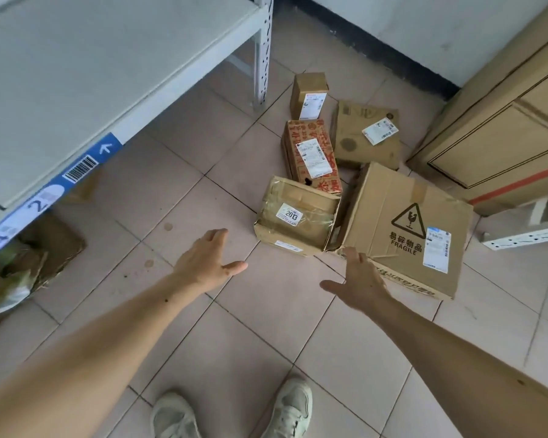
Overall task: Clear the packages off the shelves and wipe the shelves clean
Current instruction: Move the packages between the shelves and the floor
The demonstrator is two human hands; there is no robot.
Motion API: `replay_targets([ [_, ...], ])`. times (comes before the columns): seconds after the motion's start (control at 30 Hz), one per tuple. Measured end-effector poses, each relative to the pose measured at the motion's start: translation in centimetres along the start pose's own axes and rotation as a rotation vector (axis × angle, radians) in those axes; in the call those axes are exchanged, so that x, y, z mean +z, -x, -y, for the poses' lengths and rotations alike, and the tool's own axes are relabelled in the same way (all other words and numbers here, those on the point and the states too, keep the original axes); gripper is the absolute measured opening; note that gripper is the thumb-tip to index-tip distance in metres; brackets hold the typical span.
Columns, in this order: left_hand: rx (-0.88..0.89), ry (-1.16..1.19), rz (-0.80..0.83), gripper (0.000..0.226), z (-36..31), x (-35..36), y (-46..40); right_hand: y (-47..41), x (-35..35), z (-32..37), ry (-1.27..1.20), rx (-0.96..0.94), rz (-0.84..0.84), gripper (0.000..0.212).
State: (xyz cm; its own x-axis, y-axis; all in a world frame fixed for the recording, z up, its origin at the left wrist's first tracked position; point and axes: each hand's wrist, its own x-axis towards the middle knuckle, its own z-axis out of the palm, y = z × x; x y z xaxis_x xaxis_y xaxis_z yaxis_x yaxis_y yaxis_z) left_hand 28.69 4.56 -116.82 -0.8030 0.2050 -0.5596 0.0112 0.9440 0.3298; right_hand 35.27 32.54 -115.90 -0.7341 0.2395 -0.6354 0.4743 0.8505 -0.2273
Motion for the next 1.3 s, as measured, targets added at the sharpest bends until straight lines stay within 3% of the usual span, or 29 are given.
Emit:
replay_targets([
  [0.23, 0.041, 0.13, 0.016, 0.106, 3.3, 10.1, -12.1, -10.8, 8.8, -3.2, -0.156, -0.014, -0.029, 0.117],
  [0.33, 0.045, 0.108, -0.031, 0.113, 4.5, 13.1, -16.6, -14.8, 11.3, -4.1, -0.257, -0.03, -0.092, 0.133],
  [0.47, 0.134, 0.212, -0.082, 0.128, 5.2, 14.8, -21.9, -19.0, 13.5, -5.5, -0.465, -0.115, -0.208, 0.138],
  [0.53, 0.21, 0.254, -0.116, 0.12, 5.2, 15.6, -23.7, -20.7, 14.6, -6.2, -0.534, -0.133, -0.229, 0.137],
  [0.6, 0.253, 0.257, -0.083, 0.083, 4.7, 16.4, -24.6, -21.8, 15.2, -6.5, -0.577, -0.143, -0.209, 0.14],
  [0.63, 0.266, 0.247, -0.076, 0.067, 4.4, 16.7, -24.7, -22.2, 15.5, -6.5, -0.597, -0.155, -0.197, 0.144],
  [0.7, 0.275, 0.23, -0.076, 0.058, 4.1, 17.4, -25.1, -22.6, 15.8, -6.3, -0.65, -0.18, -0.177, 0.141],
  [0.93, 0.316, 0.293, -0.023, 0.077, 3.9, 15.5, -22.6, -20.9, 14.0, -4.7, -0.679, -0.175, -0.183, 0.128],
  [1.1, 0.304, 0.325, 0.013, 0.109, 4.6, 11.1, -18.1, -17.6, 10.4, -2.2, -0.636, -0.225, -0.128, 0.123],
  [1.3, 0.268, 0.401, -0.046, 0.105, 5.5, 3.9, -11.6, -12.9, 4.0, 2.6, -0.503, -0.315, -0.028, 0.121],
])
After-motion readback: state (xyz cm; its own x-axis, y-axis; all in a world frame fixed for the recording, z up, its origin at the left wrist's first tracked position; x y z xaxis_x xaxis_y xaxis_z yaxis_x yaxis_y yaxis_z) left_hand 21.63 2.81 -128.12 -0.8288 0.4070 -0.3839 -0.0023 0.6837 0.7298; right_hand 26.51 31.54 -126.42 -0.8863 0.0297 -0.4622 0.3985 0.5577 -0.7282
